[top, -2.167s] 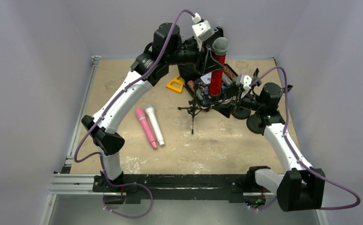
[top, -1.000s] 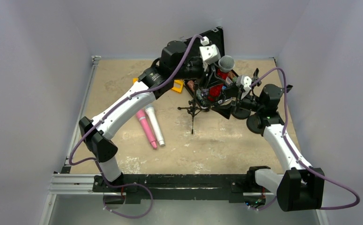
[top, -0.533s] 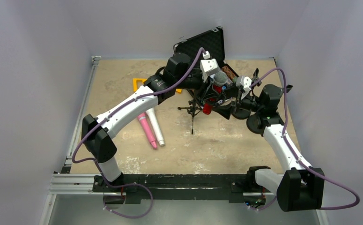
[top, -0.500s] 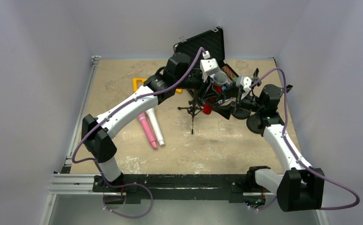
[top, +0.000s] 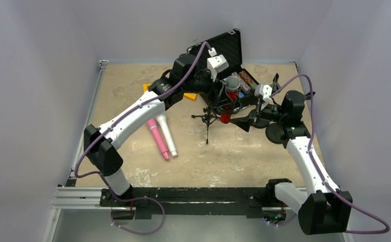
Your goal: Attach the microphones to the stand
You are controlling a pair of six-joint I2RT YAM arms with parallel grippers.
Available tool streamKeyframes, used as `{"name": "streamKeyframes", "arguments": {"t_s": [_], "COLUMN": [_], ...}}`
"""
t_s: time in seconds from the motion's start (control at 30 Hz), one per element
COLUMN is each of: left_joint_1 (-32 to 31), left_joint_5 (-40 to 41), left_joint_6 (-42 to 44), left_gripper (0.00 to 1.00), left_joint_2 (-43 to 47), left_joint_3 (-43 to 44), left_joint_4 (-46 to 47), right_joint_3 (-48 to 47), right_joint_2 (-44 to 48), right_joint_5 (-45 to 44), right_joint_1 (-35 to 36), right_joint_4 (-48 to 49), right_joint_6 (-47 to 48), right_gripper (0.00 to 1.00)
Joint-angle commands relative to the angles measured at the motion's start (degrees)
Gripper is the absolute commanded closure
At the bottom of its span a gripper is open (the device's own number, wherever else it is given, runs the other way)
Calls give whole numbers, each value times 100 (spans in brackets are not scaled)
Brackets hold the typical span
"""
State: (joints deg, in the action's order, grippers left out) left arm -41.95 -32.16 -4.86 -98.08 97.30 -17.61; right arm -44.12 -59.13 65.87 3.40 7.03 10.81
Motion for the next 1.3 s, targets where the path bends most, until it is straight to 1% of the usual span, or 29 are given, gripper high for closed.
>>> {"name": "streamKeyframes", "arguments": {"t_s": [0.0, 0.1, 0.13, 0.17, 0.2, 0.37, 0.5, 0.53, 0.63, 0.67, 0.77, 0.83, 0.93, 1.03, 1.1, 1.27], "left_joint_1": [163, 205, 224, 240, 254, 363, 545, 619, 750, 764, 791, 794, 827, 834, 846, 839], "left_joint_5": [55, 215, 290, 357, 401, 441, 623, 578, 374, 291, 179, 178, 116, 70, 81, 60], "left_joint_6": [-383, -329, -317, -295, -264, -33, 43, 43, 381, 626, 1237, 1718, 2049, 2011, 1873, 1469], "left_gripper": [17, 15, 12, 7, 5, 4, 1, 1, 1, 1, 2, 3, 6, 9, 12, 22], "left_joint_2": [519, 793, 904, 1021, 1130, 1666, 2198, 2310, 2543, 2564, 2494, 2338, 2004, 1472, 1117, 567], "left_joint_3": [-113, -290, -397, -523, -646, -1189, -2092, -2392, -3148, -3319, -3711, -3823, -3901, -3675, -3410, -3002], "left_joint_4": [260, 413, 506, 649, 742, 823, 1013, 1160, 1573, 1650, 2119, 2331, 2903, 3345, 3523, 3874], "right_joint_3": [-349, -381, -405, -431, -457, -563, -722, -778, -944, -963, -948, -870, -730, -555, -413, -114], "right_joint_2": [236, 298, 317, 335, 348, 482, 559, 556, 560, 587, 743, 887, 1064, 1240, 1379, 1735], "right_joint_5": [150, 130, 105, 88, 85, 57, 29, 70, 112, 123, 145, 253, 425, 495, 502, 592], "right_joint_1": [-42, -130, -151, -167, -183, -235, -322, -456, -635, -679, -718, -726, -727, -727, -733, -820], "right_joint_4": [-370, -597, -679, -879, -1017, -1747, -2319, -2512, -3276, -3464, -3839, -3949, -3995, -3921, -3704, -3322], "right_joint_6": [329, 424, 521, 609, 693, 1131, 1351, 1456, 1870, 1995, 2205, 2238, 2221, 2198, 2028, 1805], "right_gripper": [4, 4, 4, 4, 4, 3, 3, 3, 3, 3, 4, 4, 4, 4, 4, 4]}}
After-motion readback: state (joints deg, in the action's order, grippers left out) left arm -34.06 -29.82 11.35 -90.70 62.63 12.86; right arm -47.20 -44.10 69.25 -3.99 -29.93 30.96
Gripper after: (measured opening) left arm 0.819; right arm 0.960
